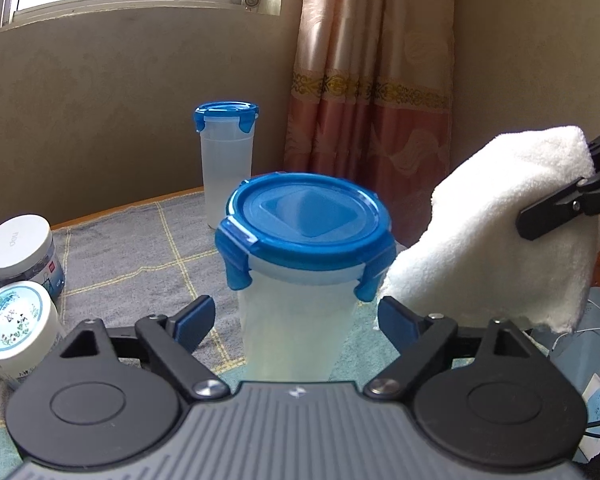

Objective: Clean container
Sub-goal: 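Tilt the held cup sideways with the left tool toward the right tool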

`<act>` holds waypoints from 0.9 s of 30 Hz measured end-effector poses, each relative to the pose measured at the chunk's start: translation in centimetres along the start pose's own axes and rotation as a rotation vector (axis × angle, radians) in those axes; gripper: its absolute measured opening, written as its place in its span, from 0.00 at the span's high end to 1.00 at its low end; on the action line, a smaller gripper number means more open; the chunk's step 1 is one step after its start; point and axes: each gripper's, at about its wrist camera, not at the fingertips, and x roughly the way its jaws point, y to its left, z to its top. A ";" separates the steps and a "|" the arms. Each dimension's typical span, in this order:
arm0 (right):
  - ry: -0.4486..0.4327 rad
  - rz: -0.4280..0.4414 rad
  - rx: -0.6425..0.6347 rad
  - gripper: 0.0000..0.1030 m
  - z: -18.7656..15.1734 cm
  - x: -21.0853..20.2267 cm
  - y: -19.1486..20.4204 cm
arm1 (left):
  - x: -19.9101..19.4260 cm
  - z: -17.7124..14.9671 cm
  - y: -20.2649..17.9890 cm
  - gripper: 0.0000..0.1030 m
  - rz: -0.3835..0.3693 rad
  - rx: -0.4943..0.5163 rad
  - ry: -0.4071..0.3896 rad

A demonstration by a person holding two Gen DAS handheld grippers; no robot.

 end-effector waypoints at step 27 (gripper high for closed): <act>-0.068 0.165 0.009 0.79 0.1 2.2 -0.3 | -1.6 10.3 0.9 0.01 0.058 0.115 0.186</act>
